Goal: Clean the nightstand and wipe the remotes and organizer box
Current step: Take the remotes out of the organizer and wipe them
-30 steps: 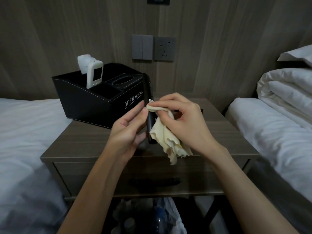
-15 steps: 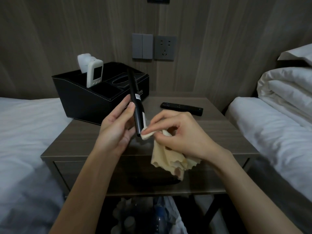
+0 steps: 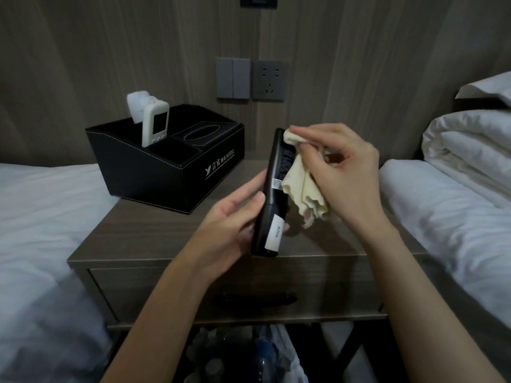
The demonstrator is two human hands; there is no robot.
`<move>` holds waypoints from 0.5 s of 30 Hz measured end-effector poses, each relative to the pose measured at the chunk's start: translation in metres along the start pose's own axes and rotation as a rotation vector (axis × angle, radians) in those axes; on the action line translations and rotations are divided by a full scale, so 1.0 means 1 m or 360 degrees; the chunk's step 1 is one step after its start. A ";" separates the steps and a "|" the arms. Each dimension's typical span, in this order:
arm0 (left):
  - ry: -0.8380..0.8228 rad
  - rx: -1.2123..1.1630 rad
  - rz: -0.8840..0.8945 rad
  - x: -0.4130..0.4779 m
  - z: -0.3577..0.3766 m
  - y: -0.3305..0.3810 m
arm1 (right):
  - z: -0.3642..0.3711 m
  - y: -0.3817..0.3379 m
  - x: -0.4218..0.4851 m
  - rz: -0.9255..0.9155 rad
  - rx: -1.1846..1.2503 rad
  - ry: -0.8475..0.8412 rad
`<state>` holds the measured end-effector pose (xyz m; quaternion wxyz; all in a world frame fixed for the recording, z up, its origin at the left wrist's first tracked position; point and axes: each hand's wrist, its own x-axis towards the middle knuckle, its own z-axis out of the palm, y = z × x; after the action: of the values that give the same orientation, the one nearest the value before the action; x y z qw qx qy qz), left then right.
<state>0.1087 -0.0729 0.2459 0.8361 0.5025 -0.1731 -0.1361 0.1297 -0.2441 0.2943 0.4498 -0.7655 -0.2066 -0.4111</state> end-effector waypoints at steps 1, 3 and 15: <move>-0.0015 -0.0010 -0.0006 0.000 0.002 -0.001 | 0.000 0.000 0.001 0.0001 -0.0014 0.0029; -0.0027 -0.0028 -0.0003 0.000 0.003 -0.002 | 0.001 0.001 0.001 -0.0004 -0.0039 0.0021; 0.0225 -0.0030 0.0233 0.004 -0.019 0.007 | 0.018 -0.009 -0.017 -0.0142 0.0013 -0.0633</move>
<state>0.1206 -0.0559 0.2441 0.8587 0.4889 -0.1485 -0.0404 0.1216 -0.2231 0.2804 0.3845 -0.8199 -0.3268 -0.2706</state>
